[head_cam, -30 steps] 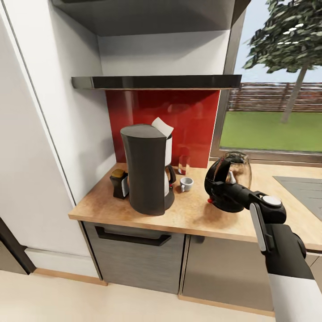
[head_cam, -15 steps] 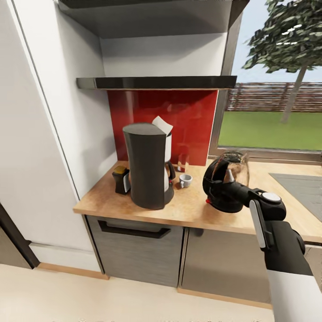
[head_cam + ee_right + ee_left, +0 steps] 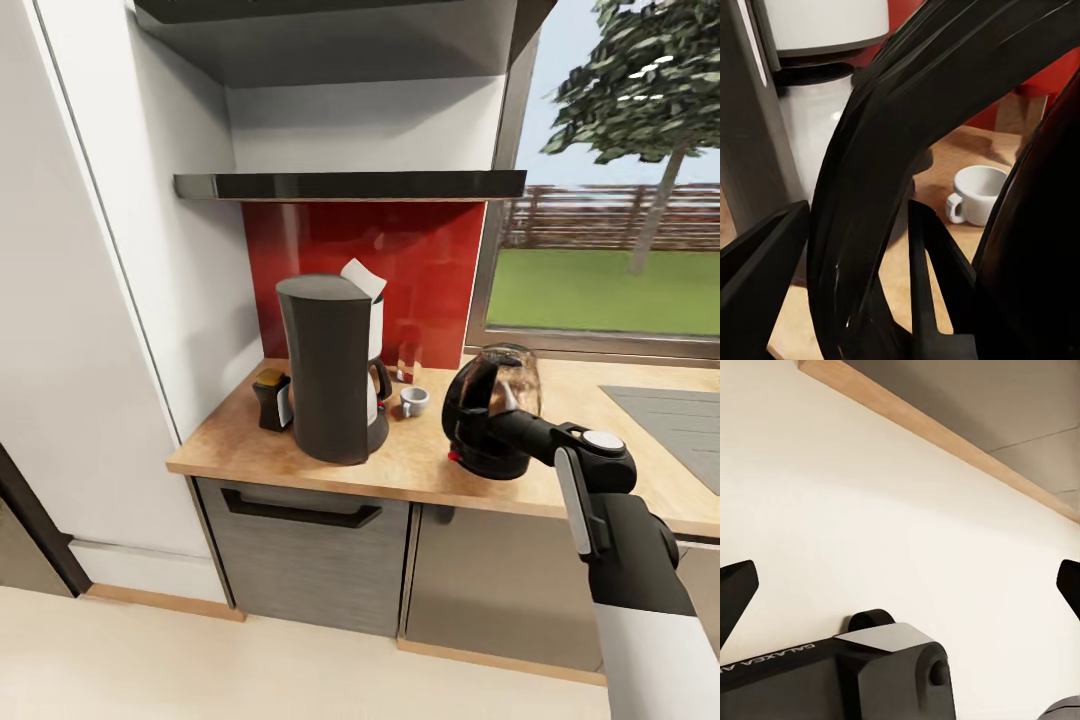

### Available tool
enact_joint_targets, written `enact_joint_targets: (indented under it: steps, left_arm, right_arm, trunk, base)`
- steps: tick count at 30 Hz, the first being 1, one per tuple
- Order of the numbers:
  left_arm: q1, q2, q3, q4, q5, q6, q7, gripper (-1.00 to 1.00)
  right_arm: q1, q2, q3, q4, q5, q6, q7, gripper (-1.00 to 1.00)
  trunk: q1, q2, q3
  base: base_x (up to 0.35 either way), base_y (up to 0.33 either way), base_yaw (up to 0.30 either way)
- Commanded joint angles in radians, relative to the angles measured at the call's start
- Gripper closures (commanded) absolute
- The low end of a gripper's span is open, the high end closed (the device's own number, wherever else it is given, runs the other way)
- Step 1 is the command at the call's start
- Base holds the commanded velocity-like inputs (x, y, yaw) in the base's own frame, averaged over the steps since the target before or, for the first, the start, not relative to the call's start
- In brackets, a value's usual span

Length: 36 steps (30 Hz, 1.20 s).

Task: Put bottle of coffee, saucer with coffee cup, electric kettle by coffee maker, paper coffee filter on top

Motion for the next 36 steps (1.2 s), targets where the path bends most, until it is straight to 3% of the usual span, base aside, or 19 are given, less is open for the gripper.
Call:
enact_joint_targets:
  steps: [1, 6, 12, 13, 15, 19, 36]
  left_arm:
    - [-0.001, 0.000, -0.008, 0.002, 0.006, -0.008, -0.001, -1.00]
    - [-0.001, 0.000, -0.008, 0.002, 0.006, -0.008, -0.001, -1.00]
    - [-0.001, 0.000, -0.007, 0.000, 0.006, -0.008, -0.001, -1.00]
    - [-0.001, 0.000, -0.008, 0.000, 0.006, -0.008, -0.001, -1.00]
    - [-0.001, 0.000, -0.007, 0.000, 0.006, -0.008, -0.001, -1.00]
    - [-0.001, 0.000, -0.007, 0.000, 0.006, -0.008, -0.001, -1.00]
    - [-0.001, 0.000, -0.007, 0.000, 0.006, -0.008, -0.001, -1.00]
  right_arm:
    - [-0.001, 0.001, -0.001, -0.001, 0.002, 0.004, 0.011, 1.00]
    - [-0.001, 0.003, 0.000, 0.000, 0.001, 0.004, 0.017, 1.00]
    - [-0.001, 0.029, 0.006, 0.000, -0.001, 0.006, 0.018, 1.00]
    - [-0.001, 0.030, 0.012, 0.000, -0.001, 0.006, 0.018, 1.00]
    - [-0.001, 0.032, 0.062, 0.000, 0.000, 0.006, 0.016, 1.00]
    - [-0.002, 0.034, 0.089, 0.000, 0.001, 0.005, 0.014, 1.00]
    - [-0.004, 0.049, 0.100, 0.000, 0.001, 0.005, 0.014, 1.00]
  trunk:
    - [0.000, -0.001, -0.001]
    - [0.000, -0.001, -0.001]
    - [0.000, -0.001, -0.001]
    - [0.000, -0.001, -0.001]
    - [0.000, -0.001, -0.001]
    - [0.000, -0.001, -0.001]
    - [0.000, -0.001, -0.001]
  base:
    - [0.000, 0.000, 0.000]
    - [0.000, 0.000, 0.000]
    - [0.000, 0.000, 0.000]
    - [0.000, 0.000, 0.000]
    - [0.000, 0.000, 0.000]
    - [0.000, 0.000, 0.000]
    - [0.000, 0.022, 0.000]
